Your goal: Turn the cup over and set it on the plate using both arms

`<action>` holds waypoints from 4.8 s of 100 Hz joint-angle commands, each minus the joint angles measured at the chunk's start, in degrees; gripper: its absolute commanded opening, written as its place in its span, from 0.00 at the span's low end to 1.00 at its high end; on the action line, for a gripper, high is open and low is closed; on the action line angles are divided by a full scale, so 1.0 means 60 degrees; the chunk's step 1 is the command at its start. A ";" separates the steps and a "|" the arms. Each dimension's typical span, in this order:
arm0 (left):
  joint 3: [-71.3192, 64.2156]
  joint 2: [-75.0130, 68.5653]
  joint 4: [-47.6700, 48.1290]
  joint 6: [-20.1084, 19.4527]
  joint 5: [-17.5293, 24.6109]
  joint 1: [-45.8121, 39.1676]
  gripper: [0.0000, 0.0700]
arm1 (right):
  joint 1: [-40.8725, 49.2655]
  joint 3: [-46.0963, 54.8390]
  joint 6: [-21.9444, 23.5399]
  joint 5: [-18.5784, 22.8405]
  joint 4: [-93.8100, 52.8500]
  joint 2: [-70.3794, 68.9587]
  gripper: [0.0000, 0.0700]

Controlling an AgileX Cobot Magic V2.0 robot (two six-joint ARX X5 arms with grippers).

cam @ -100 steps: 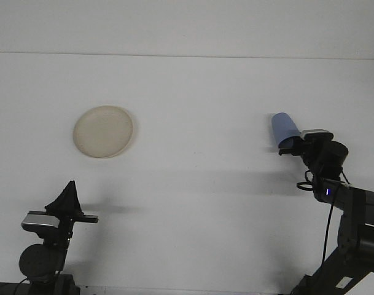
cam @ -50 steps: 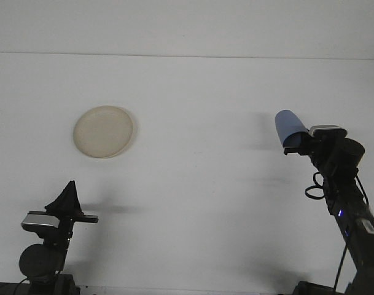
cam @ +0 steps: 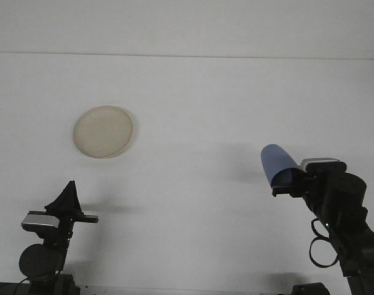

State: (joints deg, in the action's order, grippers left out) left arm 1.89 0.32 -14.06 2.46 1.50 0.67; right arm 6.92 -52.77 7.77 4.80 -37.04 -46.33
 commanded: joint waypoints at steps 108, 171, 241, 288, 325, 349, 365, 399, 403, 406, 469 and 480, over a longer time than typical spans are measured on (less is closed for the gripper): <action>-0.0179 -0.0015 -0.0102 0.0022 0.0011 0.0018 0.02 | 0.5923 -0.6258 0.0878 -0.0608 -0.6058 -0.8586 0.00; -0.0179 -0.0015 -0.0102 0.0022 0.0011 0.0018 0.02 | 0.6222 -0.6280 0.0452 -0.0448 -0.5792 -0.9508 0.00; -0.0179 -0.0015 -0.0102 0.0022 0.0011 0.0018 0.02 | 0.6233 -0.6277 0.0302 -0.0299 -0.5665 -0.9865 0.01; -0.0179 -0.0015 -0.0102 0.0022 0.0011 0.0018 0.02 | 0.6153 -0.7435 0.0022 -0.0474 -0.6743 -0.9839 0.74; -0.0179 -0.0015 -0.0102 0.0022 0.0011 0.0018 0.02 | 0.5162 -0.8255 -0.1086 -0.0871 -0.6903 -0.8480 0.74; -0.0179 -0.0015 -0.0102 0.0022 0.0011 0.0018 0.02 | 0.3005 -0.8105 -0.1552 -0.0794 -0.6900 -0.7114 0.74; -0.0179 -0.0015 -0.0102 0.0022 0.0011 0.0018 0.02 | 0.1359 -0.7107 -0.1552 -0.0790 -0.6204 -0.5829 0.74; -0.0179 -0.0015 -0.0102 0.0022 0.0011 0.0018 0.02 | -0.0299 -0.2514 -0.1501 -0.0532 -0.2616 -0.1668 0.74; -0.0179 -0.0015 -0.0102 0.0022 0.0011 0.0018 0.02 | -0.0299 -0.1989 -0.1468 -0.0532 -0.2186 -0.1158 0.74; -0.0179 -0.0015 -0.0102 0.0022 0.0011 0.0018 0.02 | -0.0299 -0.1610 -0.1453 -0.0535 -0.1861 -0.0787 0.74; -0.0179 -0.0015 -0.0102 0.0025 0.0011 0.0018 0.02 | -0.0273 0.3646 -0.1439 -0.0557 0.4470 0.3024 0.74; -0.0179 -0.0015 -0.0102 0.0022 0.0011 0.0018 0.02 | -0.0273 0.3646 -0.1443 -0.0561 0.4656 0.2954 0.74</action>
State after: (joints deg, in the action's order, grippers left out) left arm 1.89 0.32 -14.06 2.46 1.50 0.67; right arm 5.19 -30.50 -0.82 1.43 -10.17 -28.58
